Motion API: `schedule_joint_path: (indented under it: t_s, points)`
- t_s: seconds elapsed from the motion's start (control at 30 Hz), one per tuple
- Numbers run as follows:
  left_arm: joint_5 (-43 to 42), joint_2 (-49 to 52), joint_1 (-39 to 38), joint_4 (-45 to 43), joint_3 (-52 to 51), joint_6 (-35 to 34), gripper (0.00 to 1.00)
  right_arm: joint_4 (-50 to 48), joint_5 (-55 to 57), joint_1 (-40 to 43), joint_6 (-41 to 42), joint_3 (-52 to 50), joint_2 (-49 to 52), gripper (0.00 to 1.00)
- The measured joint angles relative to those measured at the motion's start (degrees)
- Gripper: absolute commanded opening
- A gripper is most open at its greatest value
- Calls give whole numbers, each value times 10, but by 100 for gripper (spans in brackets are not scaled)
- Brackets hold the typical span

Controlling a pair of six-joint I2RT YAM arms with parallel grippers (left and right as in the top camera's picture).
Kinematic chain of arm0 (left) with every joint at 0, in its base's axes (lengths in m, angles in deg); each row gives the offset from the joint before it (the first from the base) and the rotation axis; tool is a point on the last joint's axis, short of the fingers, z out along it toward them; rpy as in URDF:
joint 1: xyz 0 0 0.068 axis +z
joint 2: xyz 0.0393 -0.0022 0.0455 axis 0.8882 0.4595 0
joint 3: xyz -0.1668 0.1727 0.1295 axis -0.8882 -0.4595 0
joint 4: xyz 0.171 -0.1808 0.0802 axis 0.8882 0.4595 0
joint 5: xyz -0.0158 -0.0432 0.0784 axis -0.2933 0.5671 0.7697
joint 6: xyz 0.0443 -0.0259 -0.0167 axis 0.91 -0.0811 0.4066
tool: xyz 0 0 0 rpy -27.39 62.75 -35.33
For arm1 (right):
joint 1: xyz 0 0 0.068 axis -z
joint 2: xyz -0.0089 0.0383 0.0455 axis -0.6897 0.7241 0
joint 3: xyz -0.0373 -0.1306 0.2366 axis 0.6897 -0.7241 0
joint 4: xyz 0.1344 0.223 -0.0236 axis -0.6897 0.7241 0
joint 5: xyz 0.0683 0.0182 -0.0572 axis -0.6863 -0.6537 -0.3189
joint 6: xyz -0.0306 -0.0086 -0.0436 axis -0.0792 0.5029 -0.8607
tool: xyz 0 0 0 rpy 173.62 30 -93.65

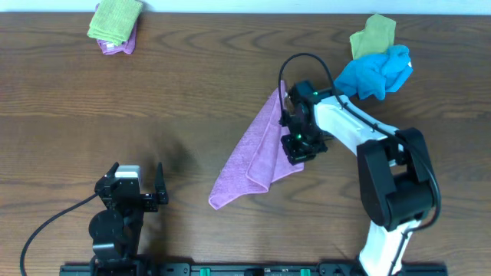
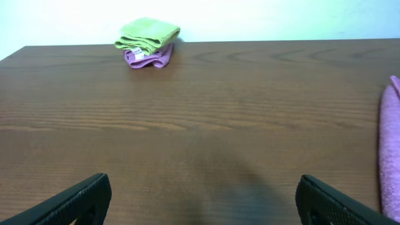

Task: Fold the cloth
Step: 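Lift the purple cloth by its corner with the right gripper, hanging, then grasp the hanging cloth's lower edge with the left gripper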

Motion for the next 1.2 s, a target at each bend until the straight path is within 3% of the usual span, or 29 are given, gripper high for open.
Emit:
schedule_joint_path:
  t_s: [0.2, 0.27, 0.33, 0.4, 0.43, 0.5, 0.53, 0.63, 0.67, 0.73, 0.8, 0.93, 1.03, 1.2]
  points:
    - [8, 0, 0, -6, -1, 5, 95, 4, 19, 0, -11, 28, -176, 3]
    - [17, 0, 0, -13, -2, 7, 95, 4, 21, 0, -12, 65, -237, 25]
    - [15, 0, 0, -20, -4, 6, 95, 9, 22, 0, -16, 91, -282, 29]
    - [0, 0, 0, -26, -6, -2, 95, 11, 23, 0, -18, 106, -318, 53]
    - [-12, 0, 0, -27, -6, -9, 95, 11, 24, 0, -21, 111, -336, 58]
    - [-59, 0, 0, -25, -6, -59, 95, 13, 24, 0, -31, 113, -370, 69]
    - [-96, 0, 0, -18, -5, -107, 96, 15, 25, 0, -37, 113, -388, 85]
    - [-175, 0, 0, -18, -4, -236, 95, 27, 25, 0, -39, 113, -421, 99]
    - [-201, 0, 0, -19, -4, -313, 95, 30, 25, 0, -42, 113, -429, 99]
    - [-221, 0, 0, -21, -4, -398, 95, 31, 25, 0, -41, 113, -440, 99]
    - [-241, 0, 0, -27, -5, -447, 100, 34, 25, 0, -41, 113, -453, 99]
    - [-287, 1, -19, -40, -8, -453, 89, 36, 25, 0, -41, 113, -468, 99]
    - [-295, 13, -50, -64, -9, -445, 89, 34, 25, 3, -41, 113, -468, 99]
    - [-270, 116, -127, -152, -10, -430, 88, 15, 27, 37, -41, 114, -468, 99]
